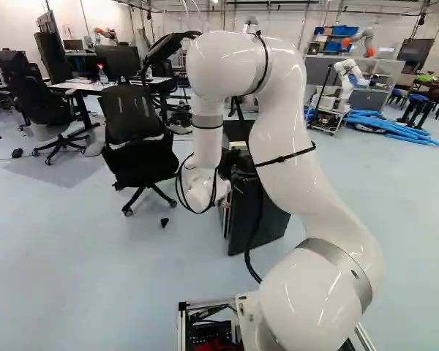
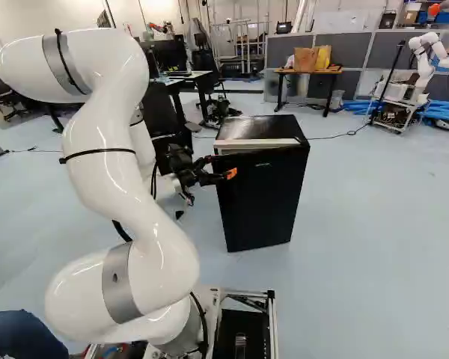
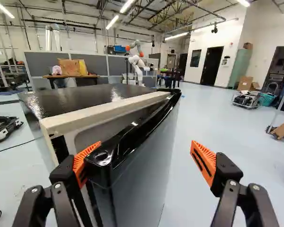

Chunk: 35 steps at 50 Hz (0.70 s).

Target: Grab a drink from the fridge

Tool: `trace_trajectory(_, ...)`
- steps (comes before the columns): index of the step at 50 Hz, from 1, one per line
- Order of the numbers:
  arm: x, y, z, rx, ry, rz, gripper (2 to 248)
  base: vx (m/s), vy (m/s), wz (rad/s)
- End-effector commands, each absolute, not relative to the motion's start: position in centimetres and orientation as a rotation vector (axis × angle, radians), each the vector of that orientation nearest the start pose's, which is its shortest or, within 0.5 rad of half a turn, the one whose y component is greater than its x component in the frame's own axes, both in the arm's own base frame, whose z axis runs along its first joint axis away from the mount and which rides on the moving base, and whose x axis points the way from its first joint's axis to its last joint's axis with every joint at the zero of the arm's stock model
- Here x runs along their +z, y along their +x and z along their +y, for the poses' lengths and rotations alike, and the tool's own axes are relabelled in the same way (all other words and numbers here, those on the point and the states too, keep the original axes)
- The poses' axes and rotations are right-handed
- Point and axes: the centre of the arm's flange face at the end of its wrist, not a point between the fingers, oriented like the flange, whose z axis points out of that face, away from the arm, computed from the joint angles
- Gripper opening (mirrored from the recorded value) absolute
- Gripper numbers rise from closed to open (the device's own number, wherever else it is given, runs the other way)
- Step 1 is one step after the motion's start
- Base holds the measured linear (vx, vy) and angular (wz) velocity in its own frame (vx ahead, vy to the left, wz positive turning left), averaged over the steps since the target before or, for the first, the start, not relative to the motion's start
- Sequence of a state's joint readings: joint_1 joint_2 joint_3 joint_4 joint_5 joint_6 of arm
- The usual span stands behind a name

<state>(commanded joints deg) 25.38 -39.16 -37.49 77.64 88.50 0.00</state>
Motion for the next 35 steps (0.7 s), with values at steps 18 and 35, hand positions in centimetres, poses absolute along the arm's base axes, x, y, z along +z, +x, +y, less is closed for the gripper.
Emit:
trace_trajectory(18, 23.4, 38.1, 8.8, 1.583, 1.686, -0.819, 247, 0.0, 0.0, 0.0)
trace_trajectory(35, 23.5, 35.6, 8.2, 1.531, 1.663, -0.819, 247, 0.0, 0.0, 0.0)
